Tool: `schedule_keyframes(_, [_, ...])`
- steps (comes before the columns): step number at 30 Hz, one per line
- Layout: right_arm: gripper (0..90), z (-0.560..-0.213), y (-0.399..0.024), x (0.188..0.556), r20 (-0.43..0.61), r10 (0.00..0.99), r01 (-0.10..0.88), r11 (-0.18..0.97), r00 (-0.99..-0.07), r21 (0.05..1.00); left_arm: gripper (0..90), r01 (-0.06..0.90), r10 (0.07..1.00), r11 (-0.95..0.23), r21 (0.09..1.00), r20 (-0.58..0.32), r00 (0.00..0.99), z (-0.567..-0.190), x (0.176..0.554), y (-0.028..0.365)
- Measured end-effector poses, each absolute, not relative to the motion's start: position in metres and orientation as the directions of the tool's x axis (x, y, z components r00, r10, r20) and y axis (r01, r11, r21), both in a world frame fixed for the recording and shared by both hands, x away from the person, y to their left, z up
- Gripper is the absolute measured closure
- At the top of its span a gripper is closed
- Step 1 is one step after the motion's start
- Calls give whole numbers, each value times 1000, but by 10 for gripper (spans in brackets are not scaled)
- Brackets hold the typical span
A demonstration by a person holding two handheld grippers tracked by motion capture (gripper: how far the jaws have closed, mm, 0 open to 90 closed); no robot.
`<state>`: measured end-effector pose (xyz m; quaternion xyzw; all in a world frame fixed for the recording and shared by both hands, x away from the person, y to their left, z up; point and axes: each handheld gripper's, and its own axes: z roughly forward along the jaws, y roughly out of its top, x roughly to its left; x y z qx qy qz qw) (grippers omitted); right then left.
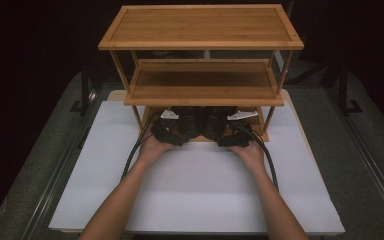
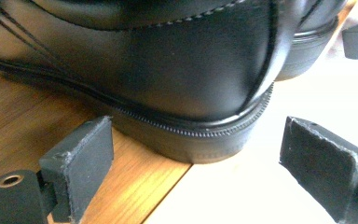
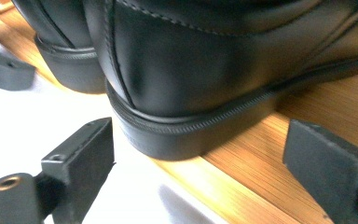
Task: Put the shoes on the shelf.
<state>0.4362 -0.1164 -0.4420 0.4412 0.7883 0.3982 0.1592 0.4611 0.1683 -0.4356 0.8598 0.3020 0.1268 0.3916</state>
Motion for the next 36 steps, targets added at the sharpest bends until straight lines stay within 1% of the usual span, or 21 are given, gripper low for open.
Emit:
schedule_keyframes(2, [28,-440,-120,435,103,825,571,289,-555,768,95,414,616,-504,758,-21,787,-432,458,171])
schedule_keyframes(3, [25,-439,-122,434,100,827,573,291,-554,766,95,414,620,-495,764,-24,785,-431,457,172])
schedule_keyframes(9, [25,-435,-131,424,103,828,567,281,-551,774,95,414,618,-498,762,-24,786,-424,447,184])
schedule_keyframes(11, [25,-434,-135,419,103,828,562,278,-552,779,95,396,606,-514,761,-4,795,-421,442,189])
schedule_keyframes(15, [25,-433,-144,410,110,828,560,268,-550,784,95,404,611,-500,766,-19,792,-418,431,195])
schedule_keyframes(19, [25,-432,-153,401,107,835,554,258,-540,792,95,394,605,-507,767,-9,797,-414,420,204])
schedule_keyframes(36, [25,-424,-199,357,103,844,535,234,-526,812,95,382,629,-490,783,14,778,-404,375,242])
